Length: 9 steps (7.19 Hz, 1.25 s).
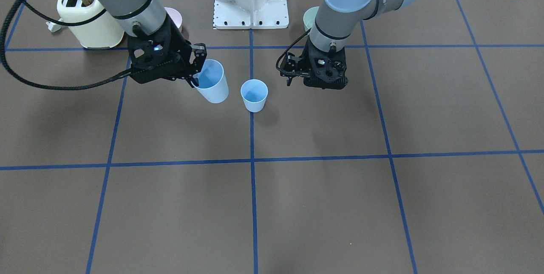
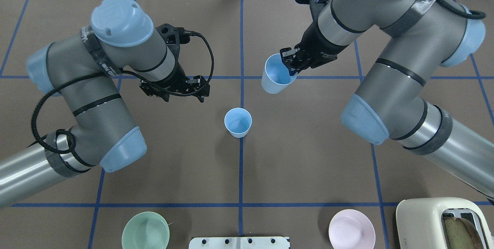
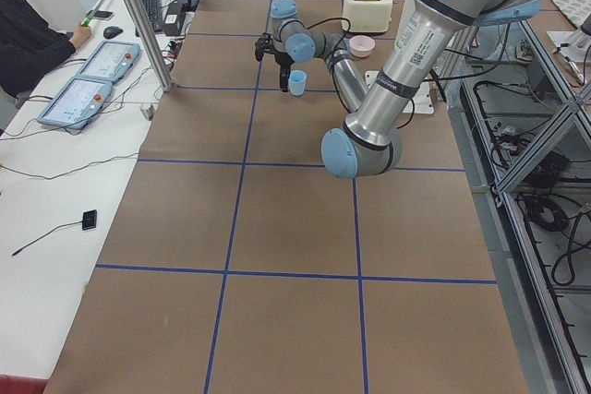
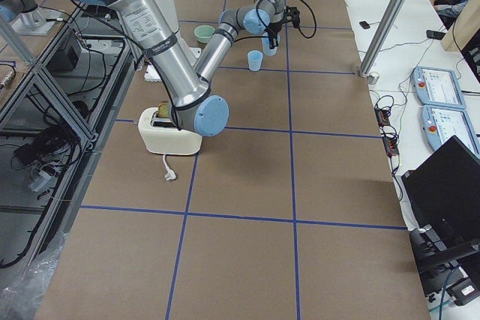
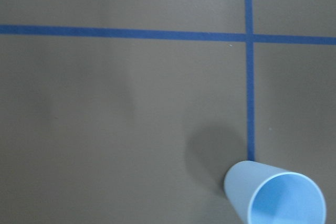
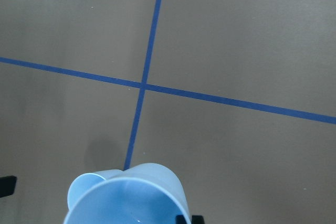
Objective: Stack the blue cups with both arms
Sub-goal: 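Release the center cup with the left gripper while the right carries its cup over, then lower the right gripper's blue cup into the center cup and open the gripper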
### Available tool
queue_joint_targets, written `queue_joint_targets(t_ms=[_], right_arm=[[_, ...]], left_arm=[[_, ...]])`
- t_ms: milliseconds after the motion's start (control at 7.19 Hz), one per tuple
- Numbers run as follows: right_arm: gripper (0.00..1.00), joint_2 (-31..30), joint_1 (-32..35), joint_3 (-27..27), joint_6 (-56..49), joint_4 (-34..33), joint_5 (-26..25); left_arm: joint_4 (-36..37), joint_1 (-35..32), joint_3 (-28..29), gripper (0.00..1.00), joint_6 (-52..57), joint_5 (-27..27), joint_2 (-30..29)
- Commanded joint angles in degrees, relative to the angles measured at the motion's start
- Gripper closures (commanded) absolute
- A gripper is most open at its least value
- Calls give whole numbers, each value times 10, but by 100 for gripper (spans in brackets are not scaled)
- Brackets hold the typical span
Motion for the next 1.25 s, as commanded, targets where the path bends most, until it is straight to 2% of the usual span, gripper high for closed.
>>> queue_joint_targets(t_ms=[0,557,1113], right_arm=[[100,27,-57,-17,38,0,-61],[100,22,-129,-31,48,5,-133],[100,27,-132,-42,47,6,-135]], left_arm=[[24,-25,-42,2,71,0,41],[24,-25,-42,2,70,0,44],[23,-25,-42,2,70,0,48]])
